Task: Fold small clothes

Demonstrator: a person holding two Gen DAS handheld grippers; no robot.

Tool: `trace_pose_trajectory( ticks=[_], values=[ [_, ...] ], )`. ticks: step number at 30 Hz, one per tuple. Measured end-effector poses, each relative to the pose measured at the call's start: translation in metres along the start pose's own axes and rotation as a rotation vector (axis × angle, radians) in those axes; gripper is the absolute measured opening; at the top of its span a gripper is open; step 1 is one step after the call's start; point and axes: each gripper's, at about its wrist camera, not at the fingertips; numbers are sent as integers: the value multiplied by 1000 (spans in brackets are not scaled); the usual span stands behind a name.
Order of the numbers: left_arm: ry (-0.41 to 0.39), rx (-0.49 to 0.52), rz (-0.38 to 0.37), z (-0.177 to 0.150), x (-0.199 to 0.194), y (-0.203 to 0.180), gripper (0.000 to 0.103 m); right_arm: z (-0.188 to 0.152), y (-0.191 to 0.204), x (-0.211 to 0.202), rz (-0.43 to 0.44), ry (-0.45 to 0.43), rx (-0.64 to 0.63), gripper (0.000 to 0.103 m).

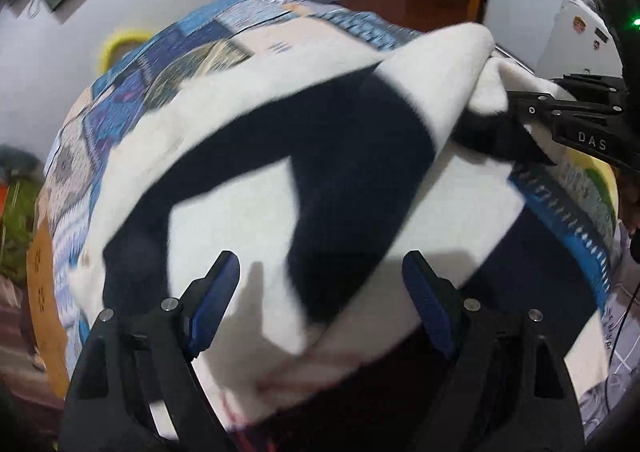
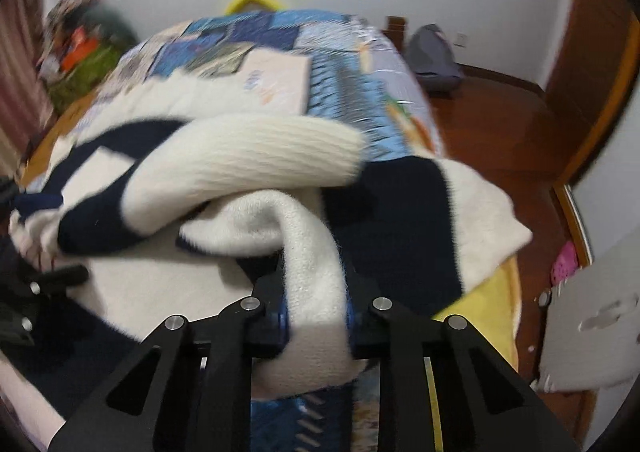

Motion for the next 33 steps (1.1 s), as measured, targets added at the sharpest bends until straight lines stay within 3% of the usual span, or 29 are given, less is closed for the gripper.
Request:
trace_pose_trajectory(
  ticks=[5, 7, 9, 11, 14, 20, 24, 28, 33],
  values=[
    [28, 60, -30, 40, 22, -21, 82, -2, -24, -16, -17, -46, 104, 16],
    [26, 71, -27, 49, 27, -26, 69, -1, -30, -20, -19, -54, 126, 16],
    [14, 71, -39, 60, 29, -27, 45, 0, -36, -24, -11, -64, 154, 15],
    [-6, 32, -68, 67, 25, -19, 32, 2, -42, -27, -1, -71, 175, 15],
    [-43, -30, -133, 76, 13, -2, 25, 5, -45, -29, 3, -79, 179, 15],
    [-106, -107, -295, 87, -23, 17, 24, 9, -45, -29, 19, -87, 164, 15],
    [-144, -112, -223, 89, -41, 21, 24, 10, -45, -26, 15, -86, 166, 15],
    [-128, -107, -251, 74, -44, 21, 24, 10, -47, -24, 20, -77, 163, 15],
    [-83, -7, -230, 39, -36, -13, 27, 10, -46, -24, 18, -77, 155, 15]
  ],
)
Point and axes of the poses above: each gripper's, at about its wrist camera, not at the fingertips, and x roughly the way its jaws point, y to its left, z to its top, and after that the axes turned 4 degrees about x, right-handed
